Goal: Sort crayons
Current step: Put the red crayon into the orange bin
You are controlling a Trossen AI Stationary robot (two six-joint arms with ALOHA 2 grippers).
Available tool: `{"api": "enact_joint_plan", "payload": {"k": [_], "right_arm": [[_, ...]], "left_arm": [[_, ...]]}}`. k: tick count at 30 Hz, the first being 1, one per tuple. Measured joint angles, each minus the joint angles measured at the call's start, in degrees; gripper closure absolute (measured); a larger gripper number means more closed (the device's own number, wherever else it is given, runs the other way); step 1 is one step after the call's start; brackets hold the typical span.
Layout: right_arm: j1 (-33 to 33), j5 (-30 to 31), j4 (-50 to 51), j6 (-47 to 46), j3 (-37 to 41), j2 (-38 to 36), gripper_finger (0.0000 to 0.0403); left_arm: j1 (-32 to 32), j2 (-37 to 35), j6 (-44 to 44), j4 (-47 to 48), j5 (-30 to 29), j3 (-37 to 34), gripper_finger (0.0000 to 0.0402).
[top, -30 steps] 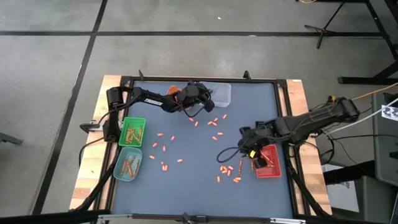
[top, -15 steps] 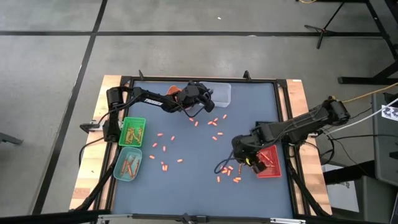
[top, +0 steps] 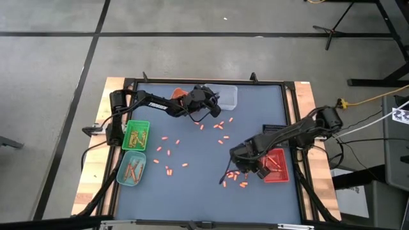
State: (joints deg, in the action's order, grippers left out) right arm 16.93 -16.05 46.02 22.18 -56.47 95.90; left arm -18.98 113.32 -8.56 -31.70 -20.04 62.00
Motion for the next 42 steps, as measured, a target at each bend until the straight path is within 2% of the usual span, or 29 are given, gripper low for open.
{"api": "enact_joint_plan", "payload": {"k": [15,31,36,42], "right_arm": [[0.0,7.7,0.2,2.5,0.0,3.5,0.0263],[-0.1,8.5,0.1,2.4,0.0,3.4,0.0390],[-0.1,8.5,0.1,2.2,0.0,3.4,0.0398],[-0.1,8.4,0.1,1.9,0.0,3.4,0.0388]], "left_arm": [[0.0,0.0,0.0,0.0,0.0,0.0,0.0310],[0.0,0.0,0.2,0.0,0.0,0.0,0.0310],[0.0,0.0,0.2,0.0,0.0,0.0,0.0310],[0.0,-0.5,0.2,-0.6,1.2,0.0,0.0310]]}}
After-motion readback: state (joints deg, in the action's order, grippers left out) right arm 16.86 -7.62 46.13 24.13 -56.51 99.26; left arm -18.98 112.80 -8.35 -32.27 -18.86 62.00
